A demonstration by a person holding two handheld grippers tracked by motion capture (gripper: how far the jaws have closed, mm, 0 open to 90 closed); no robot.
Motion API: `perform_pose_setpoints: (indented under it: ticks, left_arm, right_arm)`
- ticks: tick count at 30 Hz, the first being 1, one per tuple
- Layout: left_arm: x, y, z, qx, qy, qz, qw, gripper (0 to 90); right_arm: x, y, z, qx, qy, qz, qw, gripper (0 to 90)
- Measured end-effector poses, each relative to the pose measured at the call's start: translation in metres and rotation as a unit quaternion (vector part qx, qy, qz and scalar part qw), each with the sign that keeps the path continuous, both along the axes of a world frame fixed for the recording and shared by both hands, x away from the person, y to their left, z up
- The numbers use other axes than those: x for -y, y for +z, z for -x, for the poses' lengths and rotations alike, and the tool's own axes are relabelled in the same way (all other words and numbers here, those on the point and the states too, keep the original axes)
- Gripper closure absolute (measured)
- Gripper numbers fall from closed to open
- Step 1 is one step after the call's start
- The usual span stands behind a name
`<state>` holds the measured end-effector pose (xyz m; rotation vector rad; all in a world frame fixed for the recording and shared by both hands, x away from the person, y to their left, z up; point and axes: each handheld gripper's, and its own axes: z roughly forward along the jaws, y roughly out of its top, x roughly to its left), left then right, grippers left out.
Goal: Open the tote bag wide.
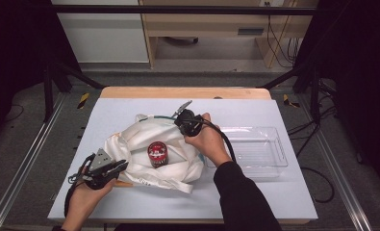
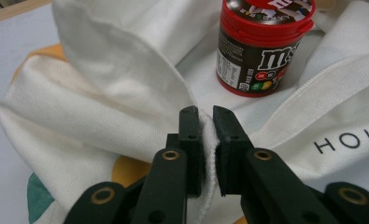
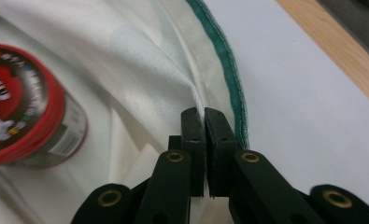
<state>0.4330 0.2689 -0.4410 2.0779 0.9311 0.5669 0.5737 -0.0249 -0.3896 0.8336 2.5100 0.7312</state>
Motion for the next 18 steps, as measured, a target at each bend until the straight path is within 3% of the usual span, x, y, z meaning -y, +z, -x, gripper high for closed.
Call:
perform_pose_setpoints:
  ticks: [5,12,18]
  left_arm:
    - [-0.003,0.002,0.004,0.009,0.003,-0.014,0.9999,83.3]
    - [-0.004,-0.001,0.005,0.011,0.005,-0.007,0.9999,83.1]
    - [-0.004,-0.002,0.006,0.012,0.009,-0.001,0.9999,82.6]
  right_arm:
    - [0.009,0.002,-0.012,0.019,-0.039,-0.019,0.9989,88.9]
    - [0.011,-0.003,-0.017,0.002,-0.05,-0.018,0.9986,87.0]
    - [0.014,0.01,-0.007,0.01,-0.036,-0.05,0.998,67.0]
